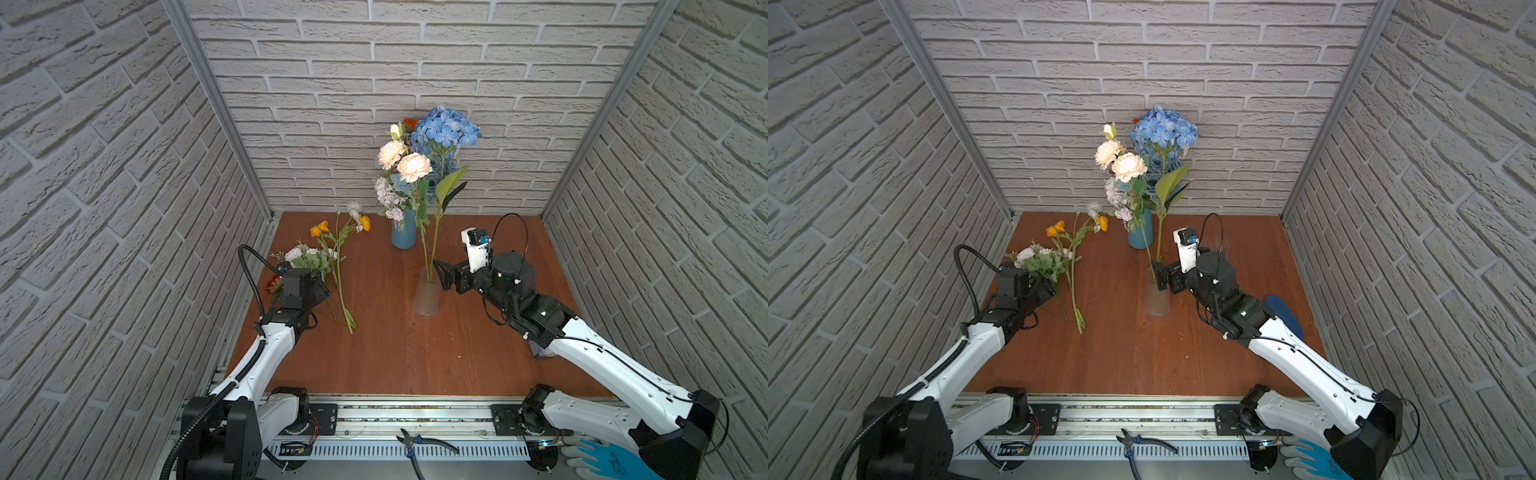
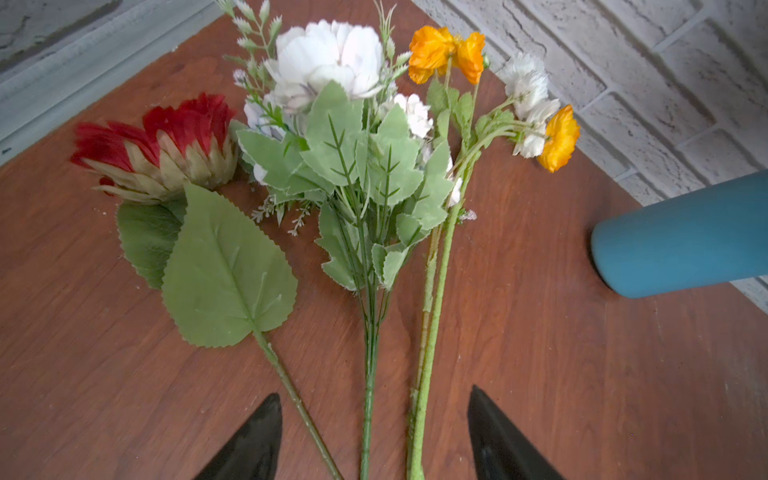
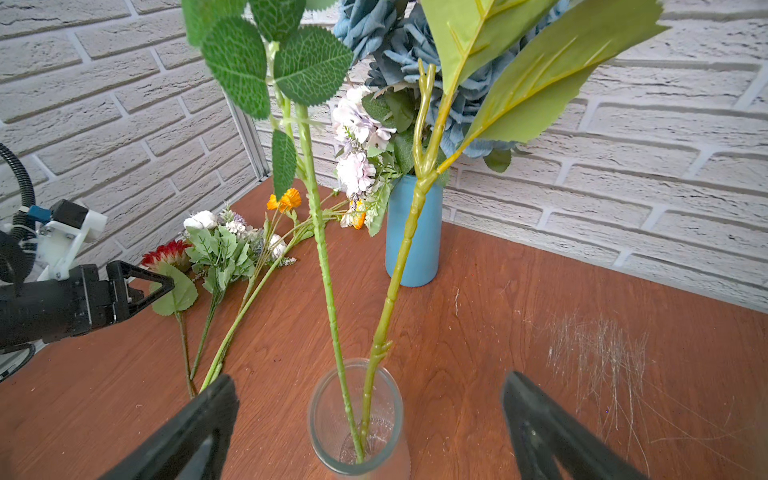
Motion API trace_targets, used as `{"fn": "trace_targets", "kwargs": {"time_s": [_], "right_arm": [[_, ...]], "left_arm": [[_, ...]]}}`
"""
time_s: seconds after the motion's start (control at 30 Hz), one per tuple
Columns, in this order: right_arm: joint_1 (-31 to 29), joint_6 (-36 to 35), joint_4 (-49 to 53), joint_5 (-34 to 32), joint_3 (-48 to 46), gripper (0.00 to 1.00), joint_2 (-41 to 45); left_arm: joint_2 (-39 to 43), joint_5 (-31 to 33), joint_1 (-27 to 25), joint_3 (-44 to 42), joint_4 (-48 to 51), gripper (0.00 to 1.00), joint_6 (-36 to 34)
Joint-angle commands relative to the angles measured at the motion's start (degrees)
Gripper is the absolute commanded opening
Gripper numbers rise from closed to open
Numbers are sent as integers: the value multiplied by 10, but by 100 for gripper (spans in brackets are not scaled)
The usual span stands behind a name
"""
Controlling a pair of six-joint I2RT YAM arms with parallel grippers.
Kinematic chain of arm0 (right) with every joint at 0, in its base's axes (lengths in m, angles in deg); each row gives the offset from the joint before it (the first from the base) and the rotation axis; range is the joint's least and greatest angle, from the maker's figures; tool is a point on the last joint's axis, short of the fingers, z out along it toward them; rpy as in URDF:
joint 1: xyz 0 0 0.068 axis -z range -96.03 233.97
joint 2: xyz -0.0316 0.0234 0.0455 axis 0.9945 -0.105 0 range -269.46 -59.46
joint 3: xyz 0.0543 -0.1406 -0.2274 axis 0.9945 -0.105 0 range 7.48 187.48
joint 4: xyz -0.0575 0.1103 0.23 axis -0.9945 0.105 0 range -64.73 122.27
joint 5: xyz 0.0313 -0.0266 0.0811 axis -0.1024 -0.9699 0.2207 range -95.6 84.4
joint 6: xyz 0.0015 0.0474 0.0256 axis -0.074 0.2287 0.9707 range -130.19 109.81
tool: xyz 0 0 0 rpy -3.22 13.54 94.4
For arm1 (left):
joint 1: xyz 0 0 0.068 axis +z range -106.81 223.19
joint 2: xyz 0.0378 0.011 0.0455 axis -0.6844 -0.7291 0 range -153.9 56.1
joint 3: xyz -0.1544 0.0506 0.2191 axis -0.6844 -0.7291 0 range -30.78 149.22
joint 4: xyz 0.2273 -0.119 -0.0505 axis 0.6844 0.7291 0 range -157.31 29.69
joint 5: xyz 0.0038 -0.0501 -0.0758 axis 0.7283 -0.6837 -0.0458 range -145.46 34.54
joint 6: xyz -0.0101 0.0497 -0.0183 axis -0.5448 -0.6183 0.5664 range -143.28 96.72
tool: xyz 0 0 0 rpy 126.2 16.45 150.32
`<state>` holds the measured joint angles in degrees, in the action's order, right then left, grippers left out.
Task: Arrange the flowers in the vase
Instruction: 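Withdraw the right gripper from the vase while the left gripper moves over the loose flowers, then lower the left gripper onto the loose stems and close on the orange poppy stem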
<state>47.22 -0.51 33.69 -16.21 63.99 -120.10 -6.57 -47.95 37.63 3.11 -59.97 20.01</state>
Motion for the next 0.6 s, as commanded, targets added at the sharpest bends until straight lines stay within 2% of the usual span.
{"fn": "trace_targets", "kwargs": {"time_s": [0.0,0.07,0.2,0.37,0.47,0.57], "right_arm": [[-1,8,-6,9,-5,100,-3],[-1,8,-4,15,-4,100,-5],[-1,12,-5,21,-4,100,-11],[-1,25,-2,39,3,100,-21],[-1,28,2,41,6,100,-25],[-1,30,6,41,7,100,-24]], "left_arm": [[-19,-17,4,-9,-48,70,-3],[-37,-35,4,-9,-63,67,-3],[-82,-66,-8,9,-82,53,-9],[-153,-39,-45,59,-77,50,-35],[-203,-30,-50,92,-78,49,-48],[-256,-25,-51,137,-61,40,-67]]}}
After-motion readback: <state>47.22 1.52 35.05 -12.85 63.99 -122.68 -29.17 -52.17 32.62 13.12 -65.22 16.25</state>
